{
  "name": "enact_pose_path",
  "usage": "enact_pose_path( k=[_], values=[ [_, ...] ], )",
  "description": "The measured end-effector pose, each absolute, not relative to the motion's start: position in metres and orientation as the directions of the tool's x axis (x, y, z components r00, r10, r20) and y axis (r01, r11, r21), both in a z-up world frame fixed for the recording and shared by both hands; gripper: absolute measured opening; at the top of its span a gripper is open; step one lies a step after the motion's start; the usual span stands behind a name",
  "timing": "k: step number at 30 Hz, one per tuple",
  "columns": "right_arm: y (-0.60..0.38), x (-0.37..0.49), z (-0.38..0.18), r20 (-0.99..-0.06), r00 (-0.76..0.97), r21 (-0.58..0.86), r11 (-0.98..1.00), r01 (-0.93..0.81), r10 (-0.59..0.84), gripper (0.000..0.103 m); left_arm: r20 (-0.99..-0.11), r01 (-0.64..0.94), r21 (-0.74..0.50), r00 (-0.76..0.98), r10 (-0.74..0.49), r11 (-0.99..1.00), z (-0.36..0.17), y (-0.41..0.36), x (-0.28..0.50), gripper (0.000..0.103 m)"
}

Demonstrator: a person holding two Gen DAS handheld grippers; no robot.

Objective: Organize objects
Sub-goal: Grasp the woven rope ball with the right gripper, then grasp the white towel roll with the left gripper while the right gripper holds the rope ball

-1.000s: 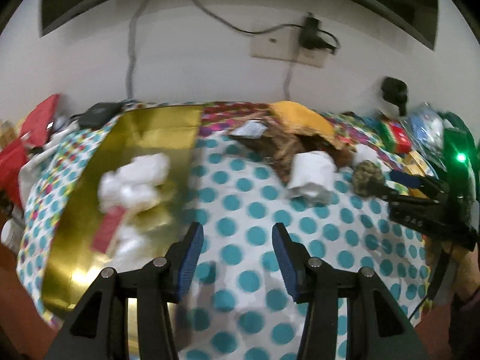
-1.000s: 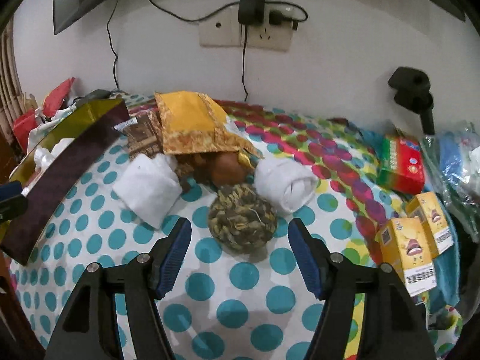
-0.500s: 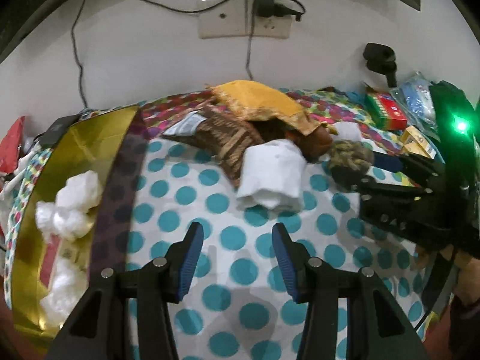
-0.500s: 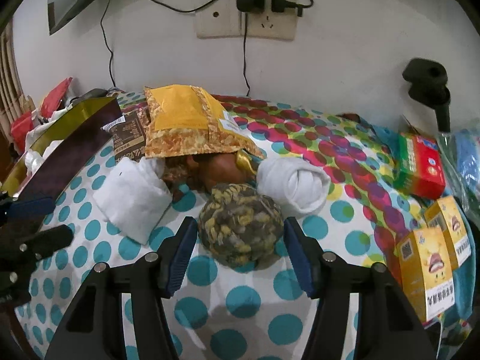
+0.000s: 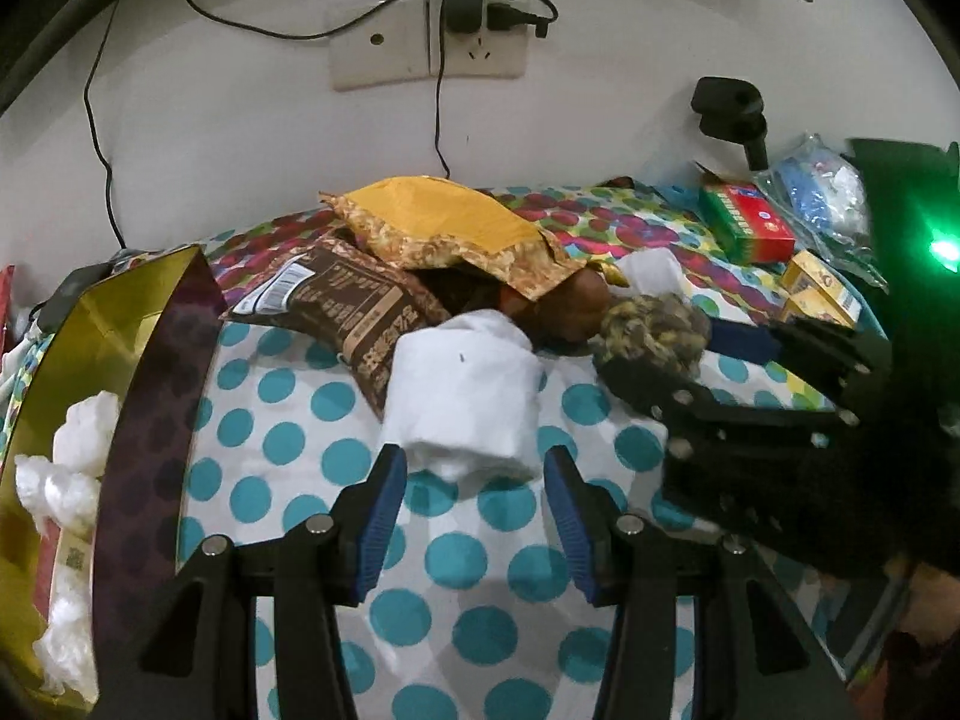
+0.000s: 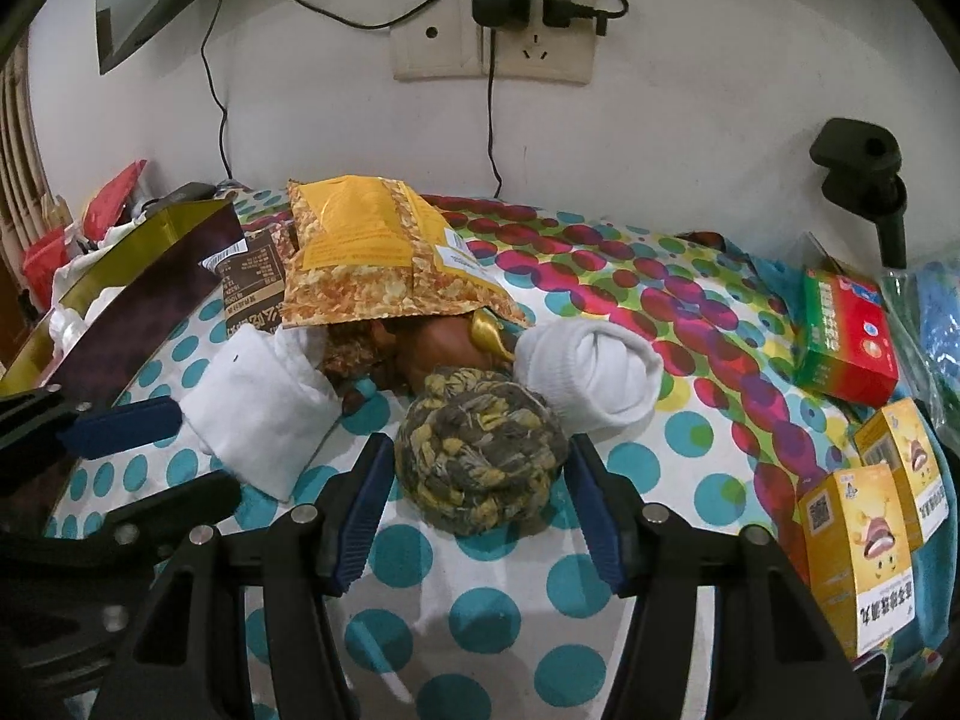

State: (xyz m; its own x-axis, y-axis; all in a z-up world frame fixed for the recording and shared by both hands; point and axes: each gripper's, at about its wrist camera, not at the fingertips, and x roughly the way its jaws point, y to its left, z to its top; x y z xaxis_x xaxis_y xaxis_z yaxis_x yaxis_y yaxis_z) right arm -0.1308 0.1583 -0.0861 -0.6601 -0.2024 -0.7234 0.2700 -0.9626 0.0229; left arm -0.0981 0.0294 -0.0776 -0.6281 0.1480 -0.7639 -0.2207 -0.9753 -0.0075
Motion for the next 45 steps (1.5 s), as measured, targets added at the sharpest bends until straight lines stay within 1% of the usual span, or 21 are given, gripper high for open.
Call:
enact_pose_path(
  k=[3,6,8,11,15,27,30,31,34,38,41,45],
  values=[
    [0.160,-0.126,-0.086,-0.724,-0.659,0.034,-0.964,0.263,-0.205,0.055,-0.776,-0.219,0.002,-0.615,0.137,-0.976,-0.082,0.034,-0.107,0.049],
    [0.164,-0.126,-0.087,-0.727,-0.657,0.047,-0.968,0.246,-0.203,0.055,-0.771,-0.219,0.028,-0.626,0.118,-0.975,-0.084,0.034,-0.113,0.049],
    [0.165,-0.124,-0.086,-0.723,-0.667,0.031,-0.973,0.227,-0.179,0.055,-0.771,-0.222,0.036,-0.626,0.114,-0.974,-0.086,0.035,-0.116,0.049],
    [0.168,-0.125,-0.086,-0.724,-0.664,0.048,-0.974,0.222,-0.187,0.055,-0.774,-0.240,0.042,-0.622,0.120,-0.970,-0.090,0.036,-0.121,0.049],
    [0.168,-0.126,-0.087,-0.725,-0.662,0.053,-0.974,0.222,-0.191,0.055,-0.765,-0.242,0.086,-0.638,0.091,-0.966,-0.094,0.041,-0.123,0.049],
    [0.163,-0.124,-0.089,-0.727,-0.667,0.016,-0.975,0.222,-0.164,0.056,-0.741,-0.230,0.075,-0.664,0.101,-0.970,-0.097,0.037,-0.123,0.049],
    [0.161,-0.126,-0.091,-0.739,-0.658,0.002,-0.977,0.213,-0.145,0.056,-0.738,-0.231,0.073,-0.667,0.103,-0.970,-0.097,0.036,-0.124,0.041],
    [0.160,-0.128,-0.094,-0.752,-0.646,-0.005,-0.979,0.206,-0.132,0.056,-0.738,-0.233,0.069,-0.667,0.108,-0.970,-0.097,0.036,-0.124,0.037],
    [0.166,-0.130,-0.096,-0.758,-0.633,0.032,-0.979,0.202,-0.155,0.055,-0.726,-0.231,0.061,-0.678,0.115,-0.971,-0.095,0.035,-0.122,0.029],
    [0.170,-0.130,-0.097,-0.756,-0.631,0.059,-0.978,0.198,-0.173,0.054,-0.707,-0.226,0.057,-0.697,0.121,-0.972,-0.091,0.033,-0.118,0.027],
    [0.167,-0.130,-0.097,-0.756,-0.634,0.041,-0.979,0.200,-0.161,0.054,-0.692,-0.229,0.056,-0.711,0.127,-0.972,-0.088,0.032,-0.115,0.027],
    [0.164,-0.130,-0.098,-0.760,-0.633,0.024,-0.979,0.203,-0.150,0.054,-0.694,-0.231,0.058,-0.708,0.127,-0.971,-0.088,0.034,-0.115,0.027]
  ],
)
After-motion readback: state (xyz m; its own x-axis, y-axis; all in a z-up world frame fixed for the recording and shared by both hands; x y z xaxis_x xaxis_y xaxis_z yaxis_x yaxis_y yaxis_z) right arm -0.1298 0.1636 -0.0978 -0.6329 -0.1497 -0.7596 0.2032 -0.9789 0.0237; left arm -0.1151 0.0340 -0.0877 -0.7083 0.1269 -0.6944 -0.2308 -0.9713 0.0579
